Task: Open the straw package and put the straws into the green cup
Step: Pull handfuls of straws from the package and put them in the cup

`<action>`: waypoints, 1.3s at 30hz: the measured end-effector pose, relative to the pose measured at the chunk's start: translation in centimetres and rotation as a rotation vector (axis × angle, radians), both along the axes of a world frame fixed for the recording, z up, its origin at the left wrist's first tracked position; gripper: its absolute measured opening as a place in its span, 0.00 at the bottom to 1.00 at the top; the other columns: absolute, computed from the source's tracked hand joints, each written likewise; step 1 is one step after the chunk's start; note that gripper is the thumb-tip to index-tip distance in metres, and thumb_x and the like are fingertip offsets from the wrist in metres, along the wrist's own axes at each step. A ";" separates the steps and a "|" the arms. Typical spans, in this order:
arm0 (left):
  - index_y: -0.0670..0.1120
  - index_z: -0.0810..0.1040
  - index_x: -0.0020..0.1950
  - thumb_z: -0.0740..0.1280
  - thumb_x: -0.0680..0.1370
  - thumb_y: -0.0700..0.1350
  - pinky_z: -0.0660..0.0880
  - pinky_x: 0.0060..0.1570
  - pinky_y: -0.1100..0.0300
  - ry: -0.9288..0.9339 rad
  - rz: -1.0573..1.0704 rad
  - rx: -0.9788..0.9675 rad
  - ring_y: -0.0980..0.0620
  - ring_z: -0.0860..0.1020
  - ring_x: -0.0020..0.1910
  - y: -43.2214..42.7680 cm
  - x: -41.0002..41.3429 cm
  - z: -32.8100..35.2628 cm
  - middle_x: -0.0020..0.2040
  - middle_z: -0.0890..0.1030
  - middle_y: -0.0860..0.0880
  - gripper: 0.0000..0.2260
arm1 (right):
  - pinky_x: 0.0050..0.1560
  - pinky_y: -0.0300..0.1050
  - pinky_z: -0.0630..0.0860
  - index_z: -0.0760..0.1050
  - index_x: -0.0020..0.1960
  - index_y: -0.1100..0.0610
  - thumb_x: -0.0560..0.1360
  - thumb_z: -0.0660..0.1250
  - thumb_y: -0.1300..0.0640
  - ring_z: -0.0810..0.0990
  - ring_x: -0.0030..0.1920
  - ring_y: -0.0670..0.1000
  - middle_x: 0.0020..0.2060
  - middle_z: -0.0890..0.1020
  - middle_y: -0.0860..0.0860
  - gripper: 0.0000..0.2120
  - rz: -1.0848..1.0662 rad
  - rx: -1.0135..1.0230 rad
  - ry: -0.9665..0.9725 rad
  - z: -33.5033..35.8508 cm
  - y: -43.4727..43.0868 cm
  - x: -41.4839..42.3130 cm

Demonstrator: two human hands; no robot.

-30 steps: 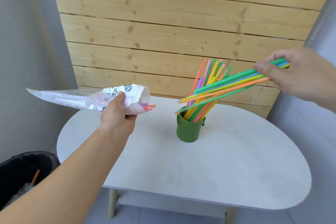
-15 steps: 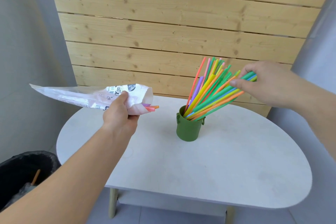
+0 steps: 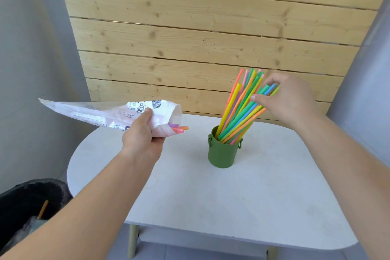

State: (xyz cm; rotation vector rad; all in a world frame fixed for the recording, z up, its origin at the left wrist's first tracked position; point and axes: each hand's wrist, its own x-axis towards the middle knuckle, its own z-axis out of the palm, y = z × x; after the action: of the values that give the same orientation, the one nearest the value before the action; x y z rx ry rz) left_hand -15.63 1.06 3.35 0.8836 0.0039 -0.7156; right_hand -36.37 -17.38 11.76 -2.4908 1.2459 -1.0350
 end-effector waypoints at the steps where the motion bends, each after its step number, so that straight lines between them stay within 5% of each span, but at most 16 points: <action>1: 0.38 0.68 0.73 0.66 0.85 0.43 0.84 0.50 0.39 -0.007 -0.003 0.003 0.37 0.86 0.28 0.0 0.0 0.0 0.37 0.88 0.38 0.19 | 0.39 0.42 0.60 0.80 0.51 0.54 0.68 0.79 0.49 0.74 0.45 0.53 0.45 0.79 0.51 0.16 -0.003 -0.008 -0.033 -0.3 0.0 0.1; 5: 0.37 0.68 0.75 0.66 0.85 0.43 0.85 0.41 0.41 -0.018 -0.005 0.006 0.35 0.86 0.29 -0.1 -0.2 0.0 0.38 0.88 0.38 0.20 | 0.47 0.40 0.64 0.81 0.58 0.53 0.68 0.79 0.49 0.76 0.52 0.54 0.52 0.78 0.57 0.21 -0.002 -0.092 -0.130 -1.6 0.6 0.2; 10: 0.37 0.69 0.74 0.67 0.85 0.43 0.85 0.36 0.41 0.001 -0.015 0.026 0.25 0.86 0.50 -0.1 -0.1 0.0 0.66 0.82 0.35 0.20 | 0.45 0.40 0.63 0.83 0.46 0.53 0.71 0.76 0.47 0.70 0.45 0.49 0.46 0.73 0.54 0.10 0.045 -0.130 -0.148 -2.0 0.6 0.4; 12: 0.37 0.70 0.74 0.67 0.85 0.43 0.86 0.37 0.38 0.008 -0.010 0.022 0.24 0.84 0.54 -0.1 -0.2 0.2 0.69 0.80 0.35 0.20 | 0.44 0.41 0.63 0.83 0.44 0.51 0.73 0.73 0.45 0.71 0.45 0.50 0.45 0.73 0.54 0.09 0.054 -0.105 -0.097 -2.0 0.6 0.4; 15: 0.36 0.69 0.75 0.67 0.85 0.43 0.84 0.31 0.43 0.005 -0.015 0.010 0.27 0.86 0.40 -0.1 -0.4 0.3 0.57 0.85 0.33 0.20 | 0.45 0.42 0.65 0.84 0.48 0.49 0.74 0.71 0.43 0.76 0.47 0.55 0.47 0.73 0.55 0.11 0.049 -0.066 -0.014 -1.8 0.4 0.2; 17: 0.36 0.68 0.74 0.66 0.85 0.44 0.84 0.31 0.44 -0.005 -0.028 0.003 0.25 0.86 0.42 0.0 -0.4 0.3 0.50 0.87 0.33 0.20 | 0.49 0.45 0.71 0.83 0.55 0.50 0.73 0.72 0.41 0.77 0.49 0.55 0.49 0.72 0.53 0.16 0.048 -0.063 -0.025 -1.4 0.4 -0.1; 20: 0.37 0.69 0.73 0.67 0.85 0.43 0.85 0.36 0.41 -0.011 -0.028 0.000 0.24 0.86 0.47 0.1 -0.4 0.5 0.60 0.85 0.33 0.20 | 0.60 0.50 0.73 0.81 0.61 0.50 0.68 0.75 0.39 0.76 0.57 0.57 0.53 0.70 0.51 0.26 0.050 -0.115 -0.109 -0.4 1.1 -0.6; 23: 0.38 0.67 0.74 0.65 0.86 0.44 0.85 0.36 0.43 -0.033 -0.037 -0.022 0.30 0.86 0.31 0.3 -0.4 0.6 0.38 0.88 0.36 0.19 | 0.64 0.54 0.69 0.80 0.62 0.53 0.67 0.73 0.36 0.73 0.61 0.61 0.56 0.75 0.57 0.30 0.044 -0.252 -0.146 0.3 2.0 -0.7; 25: 0.37 0.66 0.75 0.64 0.86 0.45 0.86 0.37 0.44 -0.039 -0.043 -0.019 0.30 0.85 0.30 0.3 -0.5 0.6 0.36 0.87 0.34 0.20 | 0.63 0.56 0.69 0.80 0.62 0.55 0.68 0.69 0.36 0.73 0.61 0.62 0.56 0.76 0.59 0.30 0.039 -0.339 -0.171 0.7 2.8 -0.6; 29: 0.37 0.67 0.75 0.63 0.87 0.45 0.84 0.29 0.45 -0.039 -0.056 -0.057 0.28 0.84 0.30 0.6 -1.0 1.3 0.68 0.77 0.25 0.19 | 0.58 0.55 0.71 0.81 0.56 0.60 0.76 0.69 0.46 0.75 0.56 0.64 0.52 0.78 0.61 0.19 0.092 -0.567 -0.301 1.3 5.1 -0.4; 31: 0.38 0.67 0.74 0.62 0.87 0.45 0.83 0.28 0.47 -0.048 -0.066 -0.090 0.28 0.84 0.30 0.8 -1.4 1.8 0.69 0.75 0.24 0.18 | 0.50 0.46 0.70 0.80 0.49 0.61 0.78 0.66 0.53 0.76 0.46 0.60 0.44 0.78 0.58 0.11 0.241 -0.592 -0.362 0.7 7.1 0.0; 33: 0.37 0.67 0.74 0.62 0.87 0.46 0.83 0.29 0.48 -0.076 -0.077 -0.122 0.29 0.84 0.30 0.8 -1.9 2.2 0.57 0.80 0.25 0.19 | 0.39 0.43 0.68 0.77 0.43 0.59 0.79 0.63 0.54 0.74 0.36 0.53 0.35 0.76 0.51 0.11 0.382 -0.384 -0.351 -0.8 9.2 1.0; 36: 0.34 0.70 0.71 0.62 0.87 0.47 0.83 0.29 0.49 -0.119 -0.089 -0.121 0.30 0.84 0.32 0.9 -2.9 2.9 0.49 0.82 0.27 0.19 | 0.31 0.48 0.71 0.75 0.45 0.54 0.80 0.61 0.47 0.76 0.28 0.52 0.28 0.79 0.53 0.12 0.416 0.197 -0.265 -3.6 11.7 2.8; 39: 0.32 0.73 0.69 0.64 0.86 0.47 0.86 0.36 0.43 -0.147 -0.092 -0.088 0.23 0.82 0.53 0.7 -3.9 3.5 0.63 0.79 0.24 0.20 | 0.25 0.43 0.70 0.74 0.49 0.51 0.80 0.59 0.41 0.76 0.23 0.50 0.29 0.81 0.51 0.14 0.357 0.756 -0.391 -5.4 12.5 4.2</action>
State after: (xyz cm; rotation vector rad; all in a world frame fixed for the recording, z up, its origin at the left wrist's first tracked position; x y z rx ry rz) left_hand -19.52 1.76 6.81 0.8548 -0.1988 -0.7294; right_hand -32.16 -4.88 6.31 -1.7346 0.8173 -0.7231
